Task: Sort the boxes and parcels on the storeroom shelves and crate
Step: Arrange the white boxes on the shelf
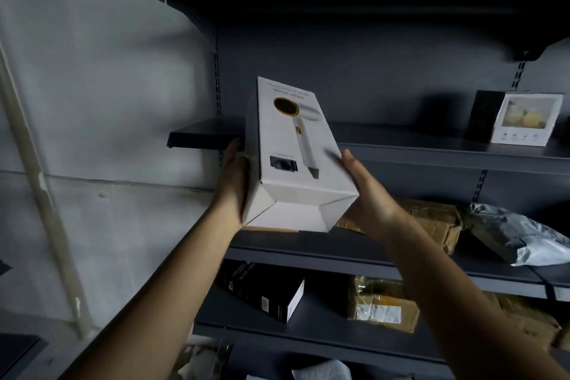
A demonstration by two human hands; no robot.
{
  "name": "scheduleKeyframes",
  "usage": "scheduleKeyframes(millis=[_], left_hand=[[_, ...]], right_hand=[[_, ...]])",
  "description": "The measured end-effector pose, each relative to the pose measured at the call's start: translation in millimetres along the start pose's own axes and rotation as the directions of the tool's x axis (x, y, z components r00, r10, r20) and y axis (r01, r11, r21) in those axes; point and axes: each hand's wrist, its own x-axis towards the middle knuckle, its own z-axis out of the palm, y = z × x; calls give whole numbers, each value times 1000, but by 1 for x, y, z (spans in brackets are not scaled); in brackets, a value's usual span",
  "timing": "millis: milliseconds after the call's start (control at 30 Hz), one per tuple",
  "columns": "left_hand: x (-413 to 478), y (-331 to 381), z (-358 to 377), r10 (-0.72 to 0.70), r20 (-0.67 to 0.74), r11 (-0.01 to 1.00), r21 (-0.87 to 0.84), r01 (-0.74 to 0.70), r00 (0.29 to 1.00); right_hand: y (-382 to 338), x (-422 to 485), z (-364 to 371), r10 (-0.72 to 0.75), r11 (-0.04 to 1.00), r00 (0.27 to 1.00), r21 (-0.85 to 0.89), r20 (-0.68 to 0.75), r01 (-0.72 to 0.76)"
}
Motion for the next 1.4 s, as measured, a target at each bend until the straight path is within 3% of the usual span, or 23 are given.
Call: scheduleKeyframes(millis=[100,233,400,533,600,833,1000,1167,1300,1400], left_hand=[[-6,8,2,-45,26,997,63,43,999],[-13,18,4,-141,181,990,46,135,973],[-6,16,-13,-122,130,941,332,73,984],[-3,7,-23,-157,176,874,483,54,972],[-2,3,-24,-171,211,837,546,29,962],[-2,1,-20,-116,304,718,684,-132,946],[-1,4,-21,-111,338,698,696,-168,935],[3,8,-21,-81,348,785,600,-155,934],[5,9,-20,-80,269,869,490,-65,960],[11,7,-18,-104,169,927,375,34,980]], right_hand=[[-11,-1,0,-26,997,1000,-71,7,26],[-22,-2,-1,-82,985,997,-151,-4,80],[-10,-6,-9,-180,965,982,-185,49,186],[2,-5,-12,-159,950,984,-261,76,173],[1,-4,-11,-143,952,988,-265,55,153],[-8,-3,-8,-264,887,953,-350,152,301],[-9,-1,-15,-279,887,949,-339,149,314],[-15,-4,-17,-307,877,935,-329,179,351],[-15,0,-21,-310,901,951,-313,16,299],[-10,8,-25,-341,852,934,-455,-111,257]])
